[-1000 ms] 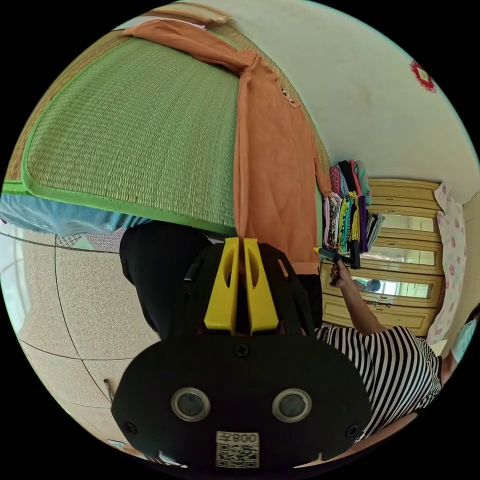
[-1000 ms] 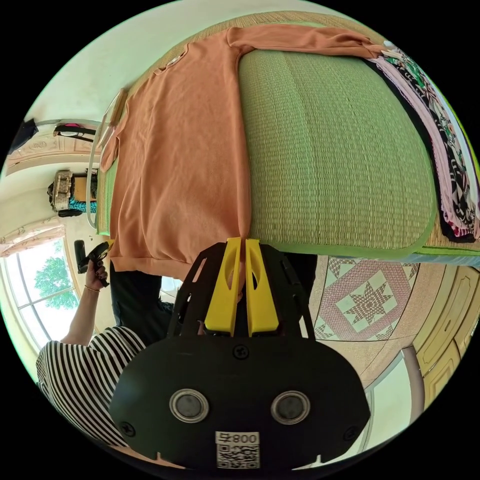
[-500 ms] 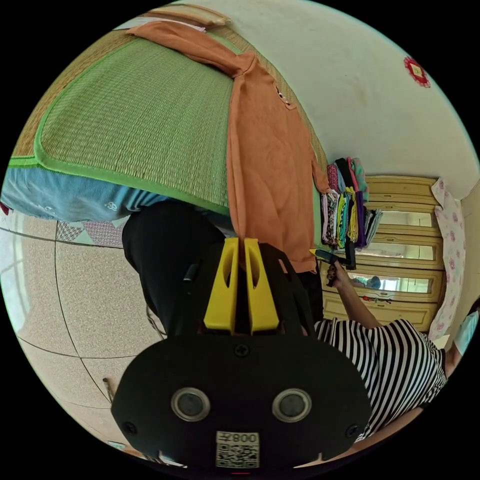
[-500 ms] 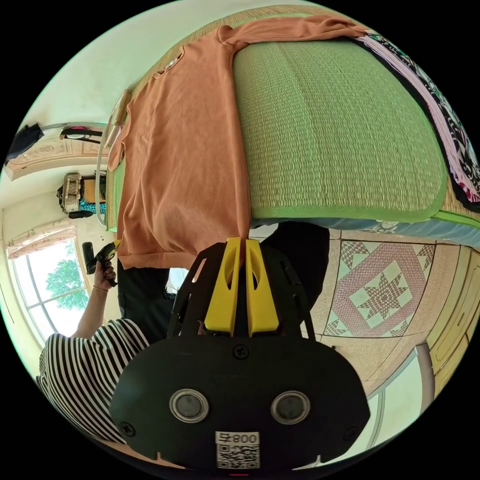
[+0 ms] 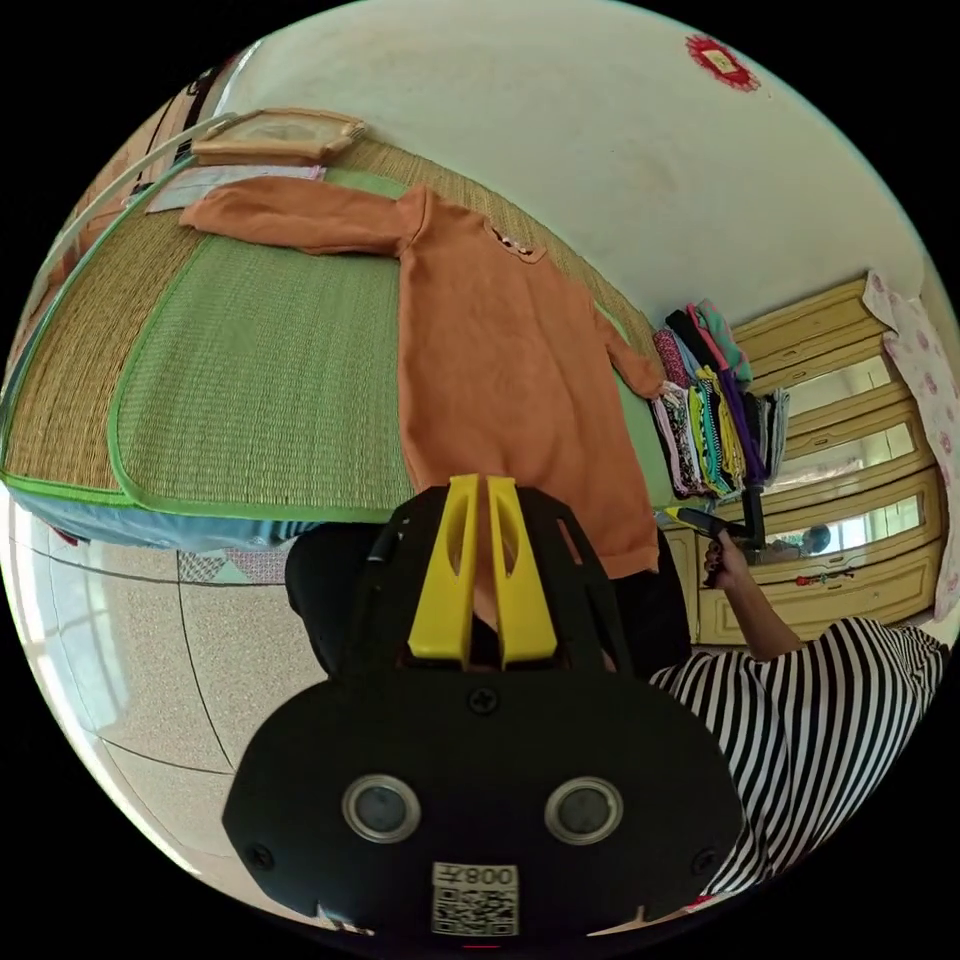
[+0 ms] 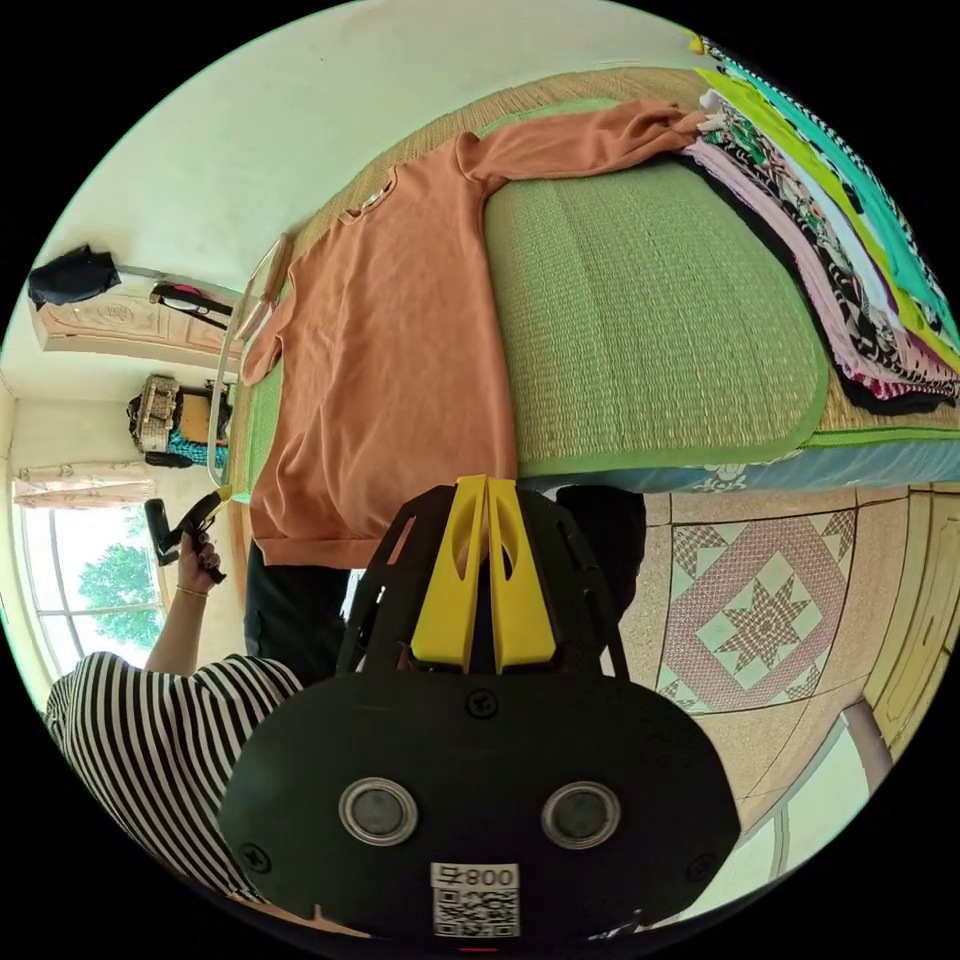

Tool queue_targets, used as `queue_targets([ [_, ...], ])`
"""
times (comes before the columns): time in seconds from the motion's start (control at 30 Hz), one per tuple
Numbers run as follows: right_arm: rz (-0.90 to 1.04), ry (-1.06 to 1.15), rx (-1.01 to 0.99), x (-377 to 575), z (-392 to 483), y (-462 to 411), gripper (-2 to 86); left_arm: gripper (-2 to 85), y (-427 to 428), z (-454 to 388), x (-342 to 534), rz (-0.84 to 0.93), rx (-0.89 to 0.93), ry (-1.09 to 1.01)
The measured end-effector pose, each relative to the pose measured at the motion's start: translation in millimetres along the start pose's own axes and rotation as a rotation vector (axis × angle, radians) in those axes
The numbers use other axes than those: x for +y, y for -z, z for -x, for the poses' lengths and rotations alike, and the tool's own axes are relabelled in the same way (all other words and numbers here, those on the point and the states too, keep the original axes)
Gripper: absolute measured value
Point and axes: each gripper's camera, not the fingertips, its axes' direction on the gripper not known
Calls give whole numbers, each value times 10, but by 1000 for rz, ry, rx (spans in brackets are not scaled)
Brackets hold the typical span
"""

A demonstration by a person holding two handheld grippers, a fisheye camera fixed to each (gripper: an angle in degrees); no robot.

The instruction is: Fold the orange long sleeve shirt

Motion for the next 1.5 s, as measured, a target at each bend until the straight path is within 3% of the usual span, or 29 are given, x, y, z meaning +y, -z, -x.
queue_targets([
  [0.1,2,60,78,-112,263,-97,2,8,-283,-315,-302,84,-16,-34],
  [0.27,162,159,279,-185,589,-769,3,3,-931,-838,-701,318,-232,-113],
  [0.43,80,225,362,103,756,-792,3,3,-873,-1072,-1042,339,-183,-95],
  [0.57,78,186,291,202,603,-748,3,3,-819,-1035,-1292,350,-20,29],
  [0.7,91,106,99,326,199,-637,4,2,-761,-1155,-1517,370,39,70],
  [0.93,-194,-16,45,563,-431,33,13,2,-451,-1954,-2208,203,28,-62],
  [1.13,-418,-137,112,207,-1027,456,70,3,-880,-2772,-3018,276,135,-216],
  [1.5,-556,-379,-26,-335,-2173,240,80,5,-1682,-4091,-3943,399,189,-431],
])
